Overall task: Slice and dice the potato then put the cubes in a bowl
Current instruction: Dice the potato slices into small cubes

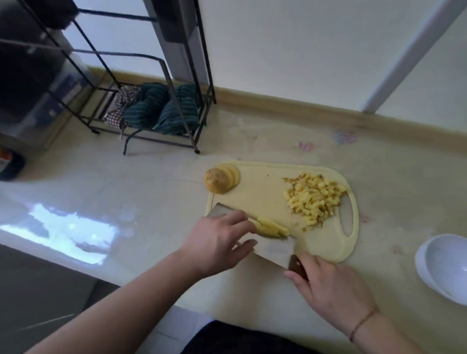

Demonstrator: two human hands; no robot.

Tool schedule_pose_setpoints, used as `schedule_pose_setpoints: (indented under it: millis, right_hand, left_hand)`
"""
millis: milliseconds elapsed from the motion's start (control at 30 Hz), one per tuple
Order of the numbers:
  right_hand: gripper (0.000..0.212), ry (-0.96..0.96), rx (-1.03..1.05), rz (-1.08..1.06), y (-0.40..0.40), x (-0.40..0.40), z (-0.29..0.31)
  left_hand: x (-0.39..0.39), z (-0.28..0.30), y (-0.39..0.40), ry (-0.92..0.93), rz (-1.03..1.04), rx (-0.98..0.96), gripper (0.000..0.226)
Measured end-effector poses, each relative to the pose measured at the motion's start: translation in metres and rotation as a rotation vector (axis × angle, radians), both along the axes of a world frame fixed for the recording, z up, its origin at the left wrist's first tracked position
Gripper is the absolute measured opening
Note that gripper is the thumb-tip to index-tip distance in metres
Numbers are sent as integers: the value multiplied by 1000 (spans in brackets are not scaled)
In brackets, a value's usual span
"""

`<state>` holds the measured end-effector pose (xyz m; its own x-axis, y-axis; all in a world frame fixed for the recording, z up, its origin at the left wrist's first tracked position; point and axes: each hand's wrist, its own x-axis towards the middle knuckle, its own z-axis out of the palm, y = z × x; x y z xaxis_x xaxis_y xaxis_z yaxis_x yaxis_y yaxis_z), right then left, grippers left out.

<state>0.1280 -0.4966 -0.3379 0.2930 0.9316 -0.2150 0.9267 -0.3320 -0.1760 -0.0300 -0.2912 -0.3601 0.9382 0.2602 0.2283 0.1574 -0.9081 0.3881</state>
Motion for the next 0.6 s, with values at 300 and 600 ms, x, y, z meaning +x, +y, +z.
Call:
schedule_pose_setpoints:
  millis: [300,600]
  right_hand:
    - [60,-104,80,148,-6,0,-5]
    - [50,-234,162,123,-17,8,-9]
  left_hand:
    - [40,2,-9,573,43,-31,55]
    - [57,0,1,559,68,-41,41]
